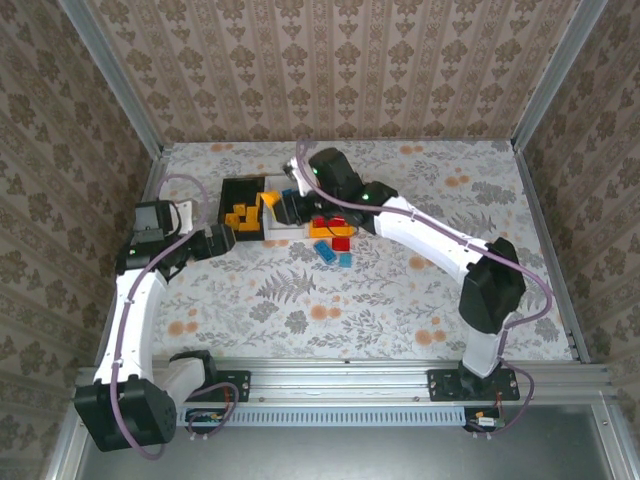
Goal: Sort the legos into containers by color
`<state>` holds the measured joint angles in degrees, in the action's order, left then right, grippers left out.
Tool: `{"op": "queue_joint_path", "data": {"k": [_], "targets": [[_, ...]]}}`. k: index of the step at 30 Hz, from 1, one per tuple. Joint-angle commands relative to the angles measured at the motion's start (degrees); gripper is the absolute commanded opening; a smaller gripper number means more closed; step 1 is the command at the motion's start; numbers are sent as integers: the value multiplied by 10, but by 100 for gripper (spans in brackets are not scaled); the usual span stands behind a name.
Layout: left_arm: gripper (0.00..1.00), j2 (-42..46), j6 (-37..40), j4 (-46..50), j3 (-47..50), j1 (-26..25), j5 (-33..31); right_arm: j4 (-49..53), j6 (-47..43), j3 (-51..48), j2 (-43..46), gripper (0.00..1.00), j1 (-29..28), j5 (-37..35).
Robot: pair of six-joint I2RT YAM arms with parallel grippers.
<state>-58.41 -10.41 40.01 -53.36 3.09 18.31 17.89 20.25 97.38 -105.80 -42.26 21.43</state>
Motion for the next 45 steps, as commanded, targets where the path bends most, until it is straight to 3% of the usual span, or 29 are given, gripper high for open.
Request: {"op": "queue_joint_path", "data": {"k": [1,6,13,15,18,21,26,29,37,45], "targets": [[100,17,18,-16,0,4,-14,43,24,74,-65,28,2,-8],[100,44,21,-13,8,2,-60,54,50,211,-184,28,1,-9],[100,50,28,-15,8,-5,-71,68,85,417,-363,27,1,-30],[100,49,29,-16,8,-7,-71,80,92,487,-413,31,2,-43],[100,49,31,-14,8,-10,-75,80,111,572,-472,53,6,-52],[100,51,31,-13,7,-11,-82,67,115,603,-480,65,7,-62],[100,55,29,-14,8,-12,-88,119,60,584,-411,66,8,-92],[100,55,30,-16,10,-12,-82,175,14,499,-324,66,7,-114],[100,57,29,-47,23,-12,-24,130,-27,-38,5,66,8,-286],[100,44,32,-66,32,-14,30,76,57,-304,105,68,8,-286]]}}
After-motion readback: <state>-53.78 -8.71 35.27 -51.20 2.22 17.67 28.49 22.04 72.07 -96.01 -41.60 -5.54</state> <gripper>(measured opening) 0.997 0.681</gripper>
